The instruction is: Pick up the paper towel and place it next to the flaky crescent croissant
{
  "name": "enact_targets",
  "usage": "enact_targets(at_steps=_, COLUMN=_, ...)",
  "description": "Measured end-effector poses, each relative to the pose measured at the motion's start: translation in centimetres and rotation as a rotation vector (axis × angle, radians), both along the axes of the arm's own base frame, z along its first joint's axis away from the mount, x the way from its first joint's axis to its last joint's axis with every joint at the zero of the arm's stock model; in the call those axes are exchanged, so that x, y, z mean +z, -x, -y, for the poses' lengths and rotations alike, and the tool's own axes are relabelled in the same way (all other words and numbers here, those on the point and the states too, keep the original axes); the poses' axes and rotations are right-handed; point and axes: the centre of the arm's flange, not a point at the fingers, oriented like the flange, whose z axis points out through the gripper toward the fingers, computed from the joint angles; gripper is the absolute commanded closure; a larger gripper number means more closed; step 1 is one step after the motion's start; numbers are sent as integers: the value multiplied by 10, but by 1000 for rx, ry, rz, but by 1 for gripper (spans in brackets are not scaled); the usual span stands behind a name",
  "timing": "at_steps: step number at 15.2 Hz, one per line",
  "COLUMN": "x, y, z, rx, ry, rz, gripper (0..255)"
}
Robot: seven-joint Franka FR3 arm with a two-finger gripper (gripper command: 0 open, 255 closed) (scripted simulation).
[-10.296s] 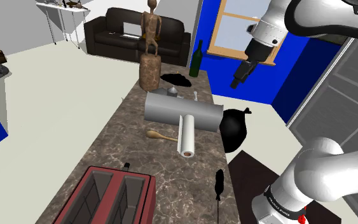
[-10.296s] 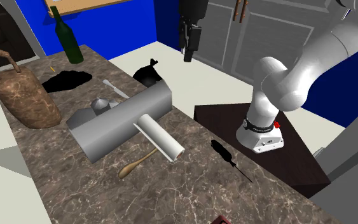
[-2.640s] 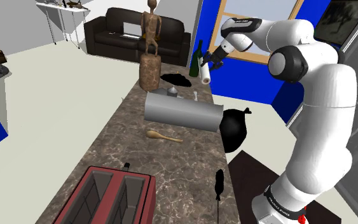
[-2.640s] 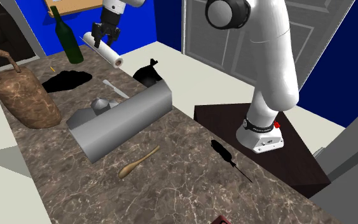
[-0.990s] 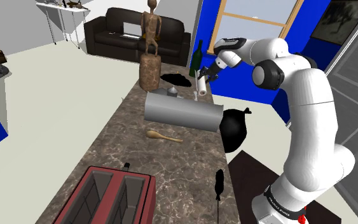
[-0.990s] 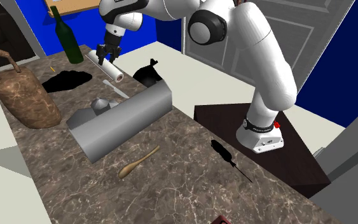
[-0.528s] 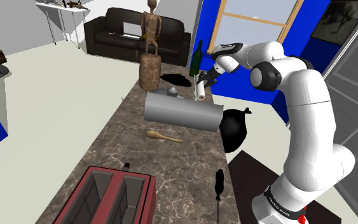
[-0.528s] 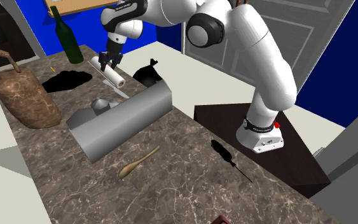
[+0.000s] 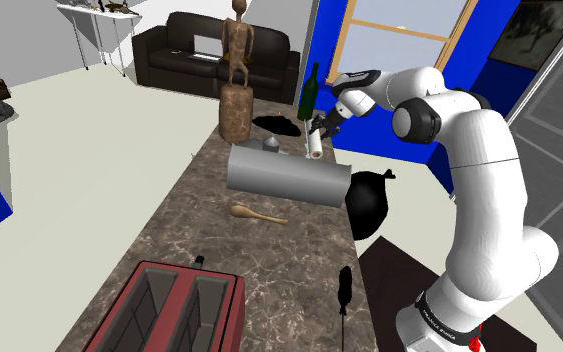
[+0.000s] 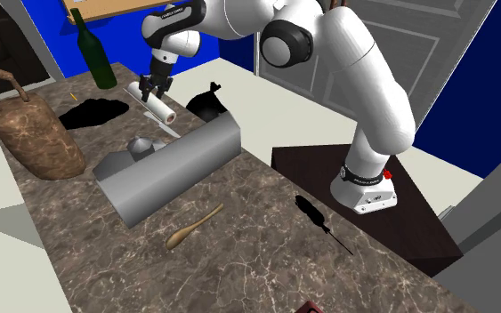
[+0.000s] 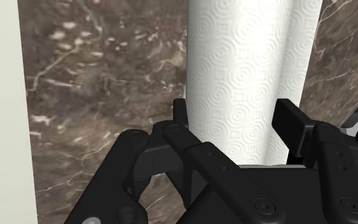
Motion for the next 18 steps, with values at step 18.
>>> enact_targets(at_steps=18, x=42, y=23, z=10, rx=0, ry=-1, rz=-1, gripper=0)
